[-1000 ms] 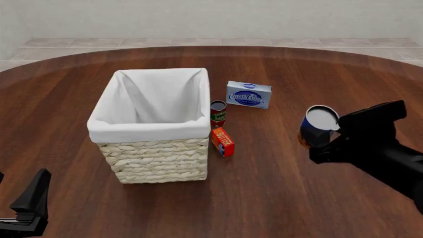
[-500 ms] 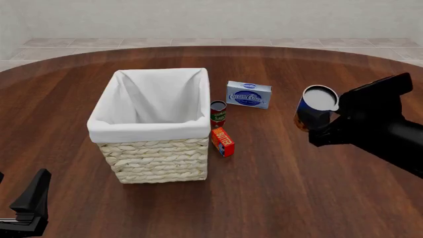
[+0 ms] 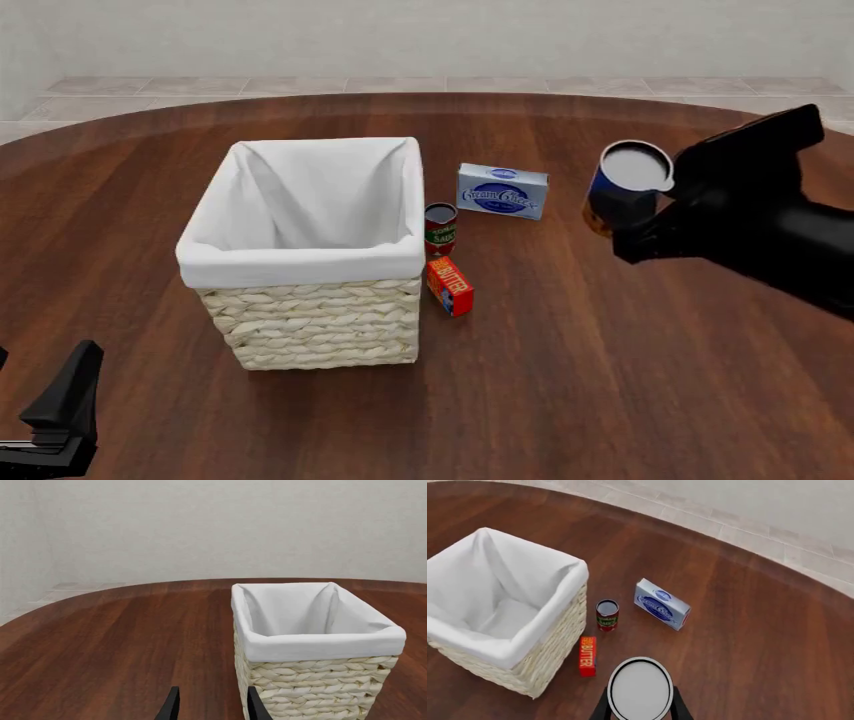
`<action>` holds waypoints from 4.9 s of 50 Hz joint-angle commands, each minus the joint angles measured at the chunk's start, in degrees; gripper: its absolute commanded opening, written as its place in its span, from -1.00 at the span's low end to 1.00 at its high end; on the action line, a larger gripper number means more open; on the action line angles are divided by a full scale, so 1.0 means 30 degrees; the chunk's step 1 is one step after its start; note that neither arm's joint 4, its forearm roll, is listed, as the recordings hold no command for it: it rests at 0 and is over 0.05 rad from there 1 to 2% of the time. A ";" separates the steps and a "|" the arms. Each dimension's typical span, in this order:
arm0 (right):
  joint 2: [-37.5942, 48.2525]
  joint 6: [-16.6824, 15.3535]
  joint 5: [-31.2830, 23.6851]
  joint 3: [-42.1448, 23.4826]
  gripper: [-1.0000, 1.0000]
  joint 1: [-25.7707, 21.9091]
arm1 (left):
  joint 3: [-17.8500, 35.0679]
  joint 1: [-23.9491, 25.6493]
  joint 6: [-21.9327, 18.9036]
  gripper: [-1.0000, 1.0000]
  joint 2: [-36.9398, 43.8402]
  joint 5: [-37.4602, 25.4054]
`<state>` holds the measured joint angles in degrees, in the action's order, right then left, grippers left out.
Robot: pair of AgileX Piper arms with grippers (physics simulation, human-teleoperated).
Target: Pick up the alphabet soup and put it in the basket.
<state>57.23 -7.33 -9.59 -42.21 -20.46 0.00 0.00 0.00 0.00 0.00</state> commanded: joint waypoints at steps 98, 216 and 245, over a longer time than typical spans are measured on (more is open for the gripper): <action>0.7109 -0.1624 -0.0745 -0.8942 -1.00 -0.3987 | 0.0000 0.0000 0.0000 1.00 0.0000 0.0000; 1.2227 -0.0641 -0.1634 -1.5018 -1.00 -0.7591 | 0.0000 0.0000 0.0000 1.00 0.0000 0.0000; 1.3972 -0.0228 -0.1575 -1.6094 -1.00 -0.7560 | 0.0000 0.0000 0.0000 1.00 0.0000 0.0000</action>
<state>97.42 -9.78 -14.56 -88.70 -43.50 0.00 0.00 0.00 0.00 0.00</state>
